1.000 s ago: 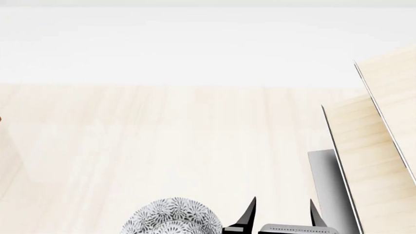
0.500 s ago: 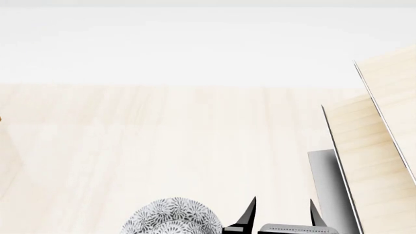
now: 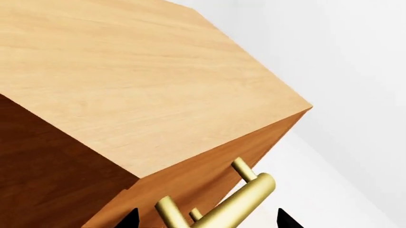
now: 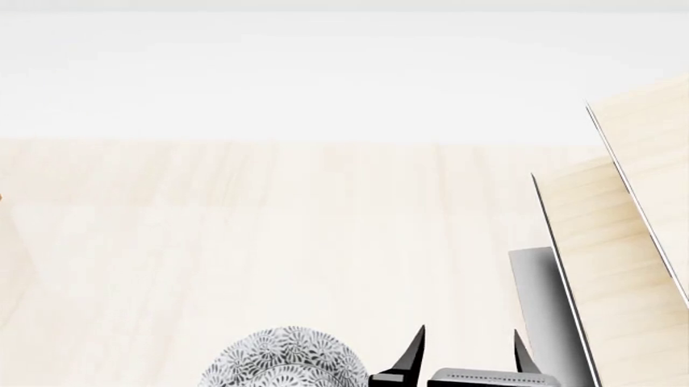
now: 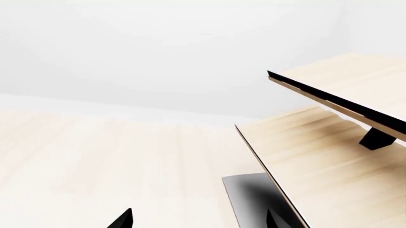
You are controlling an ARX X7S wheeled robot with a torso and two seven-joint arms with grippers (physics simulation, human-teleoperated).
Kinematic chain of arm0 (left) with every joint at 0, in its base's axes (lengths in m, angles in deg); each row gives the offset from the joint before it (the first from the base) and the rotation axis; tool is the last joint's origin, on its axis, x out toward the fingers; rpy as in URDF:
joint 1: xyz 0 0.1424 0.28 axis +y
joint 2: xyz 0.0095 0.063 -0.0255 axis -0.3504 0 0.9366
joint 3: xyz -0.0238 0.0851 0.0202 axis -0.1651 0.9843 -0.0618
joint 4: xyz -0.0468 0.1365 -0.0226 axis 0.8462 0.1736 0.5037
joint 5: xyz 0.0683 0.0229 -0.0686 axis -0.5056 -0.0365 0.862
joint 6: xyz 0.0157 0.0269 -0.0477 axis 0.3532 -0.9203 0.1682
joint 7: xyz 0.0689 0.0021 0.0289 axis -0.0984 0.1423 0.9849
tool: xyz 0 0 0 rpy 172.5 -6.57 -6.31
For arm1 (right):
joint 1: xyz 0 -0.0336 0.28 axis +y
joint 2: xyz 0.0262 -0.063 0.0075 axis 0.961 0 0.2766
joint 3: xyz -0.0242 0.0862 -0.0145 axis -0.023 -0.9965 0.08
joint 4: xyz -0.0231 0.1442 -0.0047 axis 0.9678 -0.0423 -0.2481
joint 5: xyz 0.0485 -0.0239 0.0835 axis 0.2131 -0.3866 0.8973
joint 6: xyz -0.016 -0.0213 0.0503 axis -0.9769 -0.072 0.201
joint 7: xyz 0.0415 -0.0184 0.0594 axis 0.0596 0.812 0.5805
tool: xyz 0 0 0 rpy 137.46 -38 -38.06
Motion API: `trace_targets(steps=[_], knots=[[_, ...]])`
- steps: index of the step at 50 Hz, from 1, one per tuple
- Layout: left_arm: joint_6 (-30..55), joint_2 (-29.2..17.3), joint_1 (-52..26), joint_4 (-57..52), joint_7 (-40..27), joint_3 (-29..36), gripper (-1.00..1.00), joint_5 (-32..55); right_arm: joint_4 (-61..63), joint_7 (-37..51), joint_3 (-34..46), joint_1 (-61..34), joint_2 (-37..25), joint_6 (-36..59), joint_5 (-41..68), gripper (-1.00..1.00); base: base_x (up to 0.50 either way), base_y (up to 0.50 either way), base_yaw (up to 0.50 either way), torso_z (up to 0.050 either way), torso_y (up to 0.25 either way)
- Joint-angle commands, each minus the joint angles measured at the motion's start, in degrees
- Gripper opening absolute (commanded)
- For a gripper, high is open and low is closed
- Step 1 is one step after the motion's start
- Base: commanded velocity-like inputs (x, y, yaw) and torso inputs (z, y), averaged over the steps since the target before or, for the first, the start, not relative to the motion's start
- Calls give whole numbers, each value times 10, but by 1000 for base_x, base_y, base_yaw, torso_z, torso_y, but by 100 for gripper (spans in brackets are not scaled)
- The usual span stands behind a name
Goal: Close the top drawer of the cabinet.
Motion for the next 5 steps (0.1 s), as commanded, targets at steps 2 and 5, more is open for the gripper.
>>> trace_targets(steps=[2, 5], knots=[[-15, -67, -6, -1, -33, 118, 100, -65, -12, 17, -30, -15, -3, 6, 20, 100, 7, 12, 15, 0, 0], [-16, -69, -4, -1, -33, 116, 100, -65, -12, 32, -51, -30, -3, 17, 28, 100, 5, 12, 15, 0, 0]])
